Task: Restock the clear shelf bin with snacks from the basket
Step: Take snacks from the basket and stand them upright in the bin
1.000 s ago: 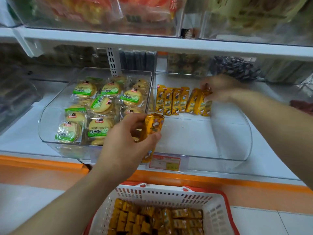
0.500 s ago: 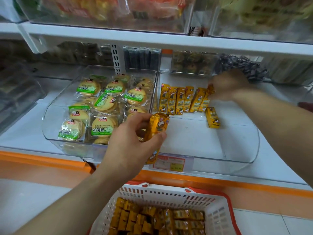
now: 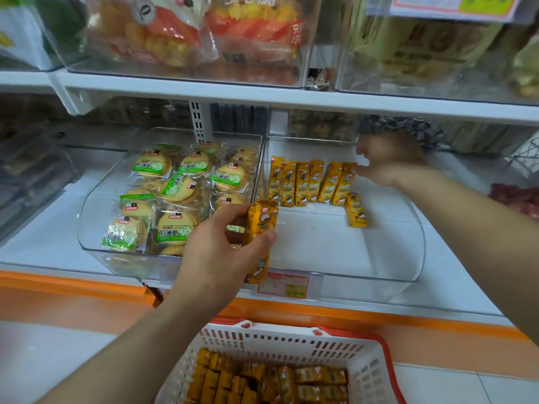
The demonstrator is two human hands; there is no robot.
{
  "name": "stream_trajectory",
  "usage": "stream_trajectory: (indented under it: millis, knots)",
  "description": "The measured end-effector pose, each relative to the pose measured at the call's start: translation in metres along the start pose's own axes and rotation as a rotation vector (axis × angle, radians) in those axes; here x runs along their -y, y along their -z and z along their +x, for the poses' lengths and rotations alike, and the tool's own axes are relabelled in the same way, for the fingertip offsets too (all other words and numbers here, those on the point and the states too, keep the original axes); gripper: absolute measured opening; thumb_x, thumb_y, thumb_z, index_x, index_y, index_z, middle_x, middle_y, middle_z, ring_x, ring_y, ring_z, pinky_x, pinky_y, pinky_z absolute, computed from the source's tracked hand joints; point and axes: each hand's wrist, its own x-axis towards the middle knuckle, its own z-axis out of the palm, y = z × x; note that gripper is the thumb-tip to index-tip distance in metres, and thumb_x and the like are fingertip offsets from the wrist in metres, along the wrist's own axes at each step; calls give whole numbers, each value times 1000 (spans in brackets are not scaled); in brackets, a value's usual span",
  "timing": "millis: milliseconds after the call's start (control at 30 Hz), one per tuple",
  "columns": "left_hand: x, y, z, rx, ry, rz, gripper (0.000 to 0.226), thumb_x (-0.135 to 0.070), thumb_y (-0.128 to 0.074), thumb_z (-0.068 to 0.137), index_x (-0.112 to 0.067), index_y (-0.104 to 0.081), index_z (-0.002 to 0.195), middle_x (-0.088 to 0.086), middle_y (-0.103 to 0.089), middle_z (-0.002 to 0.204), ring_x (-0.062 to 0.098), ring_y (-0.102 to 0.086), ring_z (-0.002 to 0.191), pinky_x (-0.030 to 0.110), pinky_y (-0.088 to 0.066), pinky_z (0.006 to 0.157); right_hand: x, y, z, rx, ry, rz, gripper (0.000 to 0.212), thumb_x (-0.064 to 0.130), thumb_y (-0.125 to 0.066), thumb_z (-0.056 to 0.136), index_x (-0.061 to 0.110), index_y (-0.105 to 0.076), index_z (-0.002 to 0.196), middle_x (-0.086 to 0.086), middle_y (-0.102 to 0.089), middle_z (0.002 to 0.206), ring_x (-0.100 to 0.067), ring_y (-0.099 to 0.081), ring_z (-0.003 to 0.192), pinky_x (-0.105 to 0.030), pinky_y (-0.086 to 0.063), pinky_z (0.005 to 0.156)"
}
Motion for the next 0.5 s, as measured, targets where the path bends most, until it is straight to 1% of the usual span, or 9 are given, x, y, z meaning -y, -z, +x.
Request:
stream_trajectory:
  millis: [100, 167, 200, 267, 300, 333, 400, 433, 500]
  knots:
    - [-5, -2, -2, 18, 27, -40, 31, -39, -76, 83, -39, -67, 113, -17, -73, 92, -4, -70, 84, 16, -57, 56, 9, 9, -36, -99, 15, 236, 30, 27, -70, 89, 18, -64, 116, -5, -69, 107, -31, -64, 100, -38, -52, 84]
    - [-10, -5, -5, 39, 48, -71, 41, -40, -79, 82, -35, -67, 121, -16, -74, 91, -1, -72, 82, 21, -60, 58, 23, 17, -72, -169, 83, 449, 27, 19, -68, 89, 22, -64, 116, 0, -70, 101, -25, -66, 92, -37, -52, 81]
    - [-13, -7, -7, 51, 53, -88, 48, -42, -80, 78, -34, -65, 123, -14, -74, 92, 1, -73, 83, 24, -62, 60, 32, 22, -92, -162, 119, 612, 30, 14, -68, 89, 29, -63, 115, 4, -70, 98, -20, -66, 86, -36, -52, 78]
    - [-22, -14, -14, 72, 53, -126, 57, -52, -79, 66, -35, -62, 118, -12, -74, 93, 5, -74, 84, 26, -62, 62, 51, 32, -130, -31, 151, 969, 43, 11, -66, 91, 44, -56, 117, 7, -68, 101, -16, -67, 79, -33, -54, 72]
    - [-26, -18, -17, 79, 49, -150, 57, -54, -78, 61, -34, -62, 112, -12, -74, 90, 4, -74, 83, 23, -60, 60, 60, 36, -147, 71, 142, 1136, 44, 15, -65, 94, 49, -53, 120, 7, -67, 106, -17, -69, 79, -31, -55, 68]
    - [-29, -23, -21, 82, 37, -172, 54, -53, -78, 59, -32, -63, 107, -11, -75, 88, 4, -73, 82, 19, -58, 60, 67, 39, -161, 168, 117, 1284, 41, 19, -62, 97, 49, -54, 123, 6, -67, 109, -18, -72, 80, -30, -56, 66]
    - [-37, -35, -28, 76, 11, -196, 47, -49, -79, 60, -25, -66, 97, -6, -76, 87, 8, -74, 80, 18, -56, 62, 73, 43, -180, 284, 58, 1478, 29, 28, -59, 97, 38, -60, 125, 1, -68, 105, -22, -74, 82, -30, -57, 64]
    - [-42, -42, -32, 76, -2, -206, 44, -48, -80, 61, -22, -67, 94, -2, -76, 87, 12, -74, 81, 19, -56, 63, 71, 44, -185, 285, 40, 1520, 27, 30, -60, 95, 32, -63, 122, -3, -69, 102, -23, -74, 80, -31, -57, 64]
    - [-51, -55, -39, 95, -24, -232, 40, -47, -79, 64, -19, -69, 91, 0, -77, 88, 15, -75, 80, 19, -57, 63, 60, 47, -189, 236, 21, 1532, 23, 26, -66, 92, 27, -66, 115, -6, -70, 99, -22, -74, 76, -29, -58, 64]
